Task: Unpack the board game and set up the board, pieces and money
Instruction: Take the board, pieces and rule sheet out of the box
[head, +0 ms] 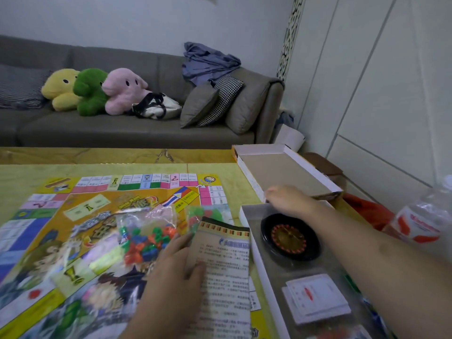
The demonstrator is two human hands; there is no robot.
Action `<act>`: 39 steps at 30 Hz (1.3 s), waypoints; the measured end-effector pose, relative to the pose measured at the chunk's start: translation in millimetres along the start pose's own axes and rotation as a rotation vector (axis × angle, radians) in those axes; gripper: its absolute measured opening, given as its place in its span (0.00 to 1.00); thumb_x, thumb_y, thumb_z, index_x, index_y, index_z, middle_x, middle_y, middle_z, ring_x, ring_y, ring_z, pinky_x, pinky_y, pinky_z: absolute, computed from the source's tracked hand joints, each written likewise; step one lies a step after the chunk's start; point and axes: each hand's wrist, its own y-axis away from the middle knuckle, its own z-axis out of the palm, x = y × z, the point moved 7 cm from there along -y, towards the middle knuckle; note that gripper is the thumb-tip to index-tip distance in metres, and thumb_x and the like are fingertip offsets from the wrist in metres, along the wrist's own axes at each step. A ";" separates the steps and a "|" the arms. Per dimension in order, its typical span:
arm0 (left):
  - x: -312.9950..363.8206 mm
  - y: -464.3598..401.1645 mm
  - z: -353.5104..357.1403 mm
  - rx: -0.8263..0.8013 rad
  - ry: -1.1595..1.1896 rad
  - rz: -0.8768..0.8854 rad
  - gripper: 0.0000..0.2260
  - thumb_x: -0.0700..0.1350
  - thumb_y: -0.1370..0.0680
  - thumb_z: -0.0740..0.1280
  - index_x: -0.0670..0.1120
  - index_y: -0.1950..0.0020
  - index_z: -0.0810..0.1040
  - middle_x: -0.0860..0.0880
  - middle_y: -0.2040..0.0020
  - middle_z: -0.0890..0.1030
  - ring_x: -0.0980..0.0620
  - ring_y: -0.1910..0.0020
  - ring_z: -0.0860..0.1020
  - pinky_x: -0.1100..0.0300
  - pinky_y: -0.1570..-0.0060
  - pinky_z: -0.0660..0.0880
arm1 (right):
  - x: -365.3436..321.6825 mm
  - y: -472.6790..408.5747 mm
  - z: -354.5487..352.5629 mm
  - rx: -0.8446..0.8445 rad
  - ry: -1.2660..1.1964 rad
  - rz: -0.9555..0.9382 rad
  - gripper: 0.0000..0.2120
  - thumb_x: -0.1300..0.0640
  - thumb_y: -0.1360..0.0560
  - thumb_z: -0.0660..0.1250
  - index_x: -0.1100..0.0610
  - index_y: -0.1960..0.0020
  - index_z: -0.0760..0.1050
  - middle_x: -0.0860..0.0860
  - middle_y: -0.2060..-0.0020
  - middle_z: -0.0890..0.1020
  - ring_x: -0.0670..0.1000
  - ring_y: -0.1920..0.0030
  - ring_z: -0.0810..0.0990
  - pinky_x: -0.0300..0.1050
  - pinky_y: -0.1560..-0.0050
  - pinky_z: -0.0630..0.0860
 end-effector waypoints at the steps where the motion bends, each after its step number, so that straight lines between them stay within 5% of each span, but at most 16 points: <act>1: 0.4 -1.9 2.1 0.007 -0.002 0.012 0.10 0.53 0.19 0.66 0.72 0.48 0.75 0.77 0.28 0.59 0.55 0.26 0.70 0.41 0.30 0.73 | -7.5 2.0 0.4 0.012 -0.056 -0.028 0.13 0.57 0.14 0.58 0.59 0.35 0.78 0.56 0.38 0.80 0.57 0.38 0.79 0.48 0.40 0.74; 5: 7.0 -6.1 8.5 0.032 -0.036 0.030 0.10 0.51 0.18 0.65 0.65 0.42 0.80 0.73 0.27 0.62 0.56 0.28 0.70 0.41 0.30 0.74 | -25.8 11.4 5.1 -0.052 -0.329 -0.058 0.09 0.57 0.15 0.60 0.54 0.48 0.79 0.51 0.50 0.81 0.53 0.48 0.79 0.46 0.50 0.75; 9: 12.4 -13.8 15.0 0.047 -0.052 0.035 0.13 0.51 0.18 0.64 0.62 0.36 0.81 0.71 0.25 0.63 0.53 0.28 0.71 0.42 0.31 0.75 | -33.8 21.8 8.0 -0.063 -0.292 -0.148 0.13 0.52 0.16 0.61 0.53 0.56 0.78 0.47 0.59 0.81 0.50 0.55 0.78 0.45 0.59 0.71; 13: 23.5 -19.9 22.3 0.075 -0.047 0.067 0.14 0.50 0.17 0.63 0.56 0.33 0.81 0.65 0.24 0.67 0.52 0.28 0.72 0.45 0.31 0.75 | -28.2 35.7 9.9 -0.016 -0.278 -0.139 0.13 0.45 0.17 0.62 0.46 0.38 0.81 0.45 0.41 0.84 0.49 0.42 0.80 0.52 0.40 0.77; 17: 31.2 -17.3 15.5 0.114 0.173 0.009 0.10 0.47 0.17 0.65 0.55 0.38 0.82 0.63 0.37 0.79 0.60 0.49 0.82 0.68 0.59 0.81 | -16.9 60.0 -3.9 0.164 -0.378 -0.055 0.21 0.52 0.13 0.58 0.52 0.22 0.70 0.50 0.23 0.72 0.53 0.24 0.69 0.53 0.24 0.66; 21: 36.1 1.9 -18.9 0.195 0.384 -0.083 0.04 0.50 0.18 0.68 0.55 0.47 0.83 0.56 0.48 0.86 0.55 0.55 0.86 0.53 0.57 0.85 | -24.1 105.5 -22.6 0.307 -0.571 -0.001 0.15 0.54 0.16 0.63 0.52 0.30 0.75 0.48 0.34 0.79 0.49 0.34 0.76 0.44 0.40 0.72; 24: 43.5 25.1 -47.9 0.190 0.512 -0.131 0.06 0.51 0.19 0.70 0.51 0.49 0.85 0.54 0.56 0.88 0.52 0.58 0.87 0.45 0.53 0.85 | -53.1 154.8 -26.3 0.250 -0.790 -0.047 0.08 0.51 0.17 0.67 0.48 0.39 0.77 0.42 0.46 0.82 0.43 0.45 0.80 0.39 0.52 0.73; 28: 53.8 64.0 -84.0 0.127 0.631 -0.191 0.14 0.53 0.24 0.75 0.42 0.51 0.85 0.45 0.58 0.88 0.43 0.60 0.88 0.40 0.54 0.85 | -105.2 207.9 -15.4 0.032 -1.108 -0.070 0.11 0.47 0.21 0.73 0.45 0.40 0.76 0.43 0.46 0.84 0.44 0.49 0.86 0.50 0.44 0.84; 32: 56.0 104.2 -123.2 0.246 0.605 -0.169 0.14 0.53 0.28 0.78 0.43 0.53 0.85 0.46 0.61 0.88 0.44 0.65 0.87 0.43 0.59 0.85 | -149.2 253.7 -27.5 0.301 -0.788 -0.107 0.27 0.43 0.26 0.77 0.38 0.35 0.65 0.39 0.41 0.74 0.39 0.43 0.77 0.32 0.53 0.77; 34: 51.0 118.9 -137.1 0.305 0.618 -0.151 0.12 0.53 0.27 0.78 0.45 0.54 0.86 0.46 0.61 0.88 0.44 0.64 0.87 0.41 0.56 0.85 | -180.6 272.8 -22.2 0.273 -0.791 -0.225 0.28 0.45 0.24 0.76 0.37 0.32 0.64 0.38 0.40 0.72 0.37 0.41 0.75 0.30 0.57 0.77; 37: 49.7 128.1 -140.9 0.266 0.757 -0.082 0.13 0.54 0.21 0.71 0.45 0.52 0.87 0.42 0.56 0.88 0.40 0.56 0.88 0.37 0.48 0.83 | -215.6 289.2 -2.1 0.066 -0.957 -0.340 0.34 0.39 0.28 0.77 0.35 0.26 0.66 0.36 0.39 0.77 0.34 0.40 0.77 0.34 0.47 0.81; 39: 48.8 130.6 -141.5 0.218 0.825 -0.066 0.15 0.54 0.18 0.65 0.46 0.51 0.88 0.40 0.53 0.88 0.39 0.53 0.87 0.38 0.47 0.83 | -223.7 292.5 2.3 0.076 -0.965 -0.372 0.42 0.33 0.34 0.76 0.35 0.24 0.64 0.36 0.36 0.77 0.36 0.36 0.76 0.36 0.40 0.80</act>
